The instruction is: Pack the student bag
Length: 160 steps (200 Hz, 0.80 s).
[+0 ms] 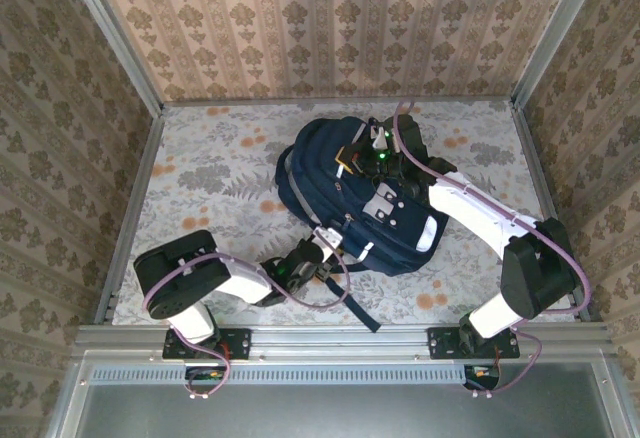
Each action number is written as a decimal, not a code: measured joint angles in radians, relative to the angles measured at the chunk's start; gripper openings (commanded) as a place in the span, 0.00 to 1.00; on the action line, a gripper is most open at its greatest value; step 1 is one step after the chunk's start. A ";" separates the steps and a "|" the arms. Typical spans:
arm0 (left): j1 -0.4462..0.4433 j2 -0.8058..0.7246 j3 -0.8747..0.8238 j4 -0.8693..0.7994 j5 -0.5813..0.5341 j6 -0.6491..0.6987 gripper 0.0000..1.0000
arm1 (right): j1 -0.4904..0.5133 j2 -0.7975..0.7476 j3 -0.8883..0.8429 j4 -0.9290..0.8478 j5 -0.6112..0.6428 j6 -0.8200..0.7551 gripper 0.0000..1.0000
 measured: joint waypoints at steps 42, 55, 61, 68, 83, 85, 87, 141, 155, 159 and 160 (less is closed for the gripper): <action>0.028 0.001 0.031 -0.010 0.024 0.004 0.24 | 0.000 0.000 0.000 0.002 -0.006 0.008 0.00; 0.035 0.002 0.040 -0.019 0.028 0.004 0.17 | 0.000 0.000 0.000 0.002 -0.006 0.010 0.00; 0.039 0.002 0.043 -0.025 0.029 0.007 0.13 | 0.000 0.000 0.000 0.002 -0.006 0.010 0.00; 0.042 0.002 0.046 -0.032 0.031 0.009 0.06 | 0.000 0.000 0.000 0.002 -0.006 0.010 0.00; 0.047 0.002 0.050 -0.044 0.034 0.008 0.00 | 0.000 0.000 -0.004 0.002 -0.006 0.010 0.00; 0.048 0.002 0.051 -0.046 0.034 0.012 0.00 | 0.000 0.000 -0.005 0.003 -0.006 0.009 0.00; 0.048 0.002 0.051 -0.048 0.036 0.010 0.00 | 0.000 0.000 -0.006 0.003 -0.006 0.009 0.00; 0.055 -0.081 0.050 -0.162 0.060 0.002 0.00 | 0.018 0.000 -0.024 -0.018 0.019 -0.089 0.24; 0.061 -0.117 0.050 -0.211 0.076 -0.005 0.00 | 0.035 0.000 -0.016 -0.085 0.065 -0.155 0.32; 0.061 -0.125 0.050 -0.223 0.080 -0.009 0.00 | 0.040 0.000 -0.014 -0.109 0.082 -0.171 0.34; 0.061 -0.127 0.050 -0.228 0.082 -0.010 0.00 | 0.042 0.000 -0.014 -0.112 0.085 -0.174 0.34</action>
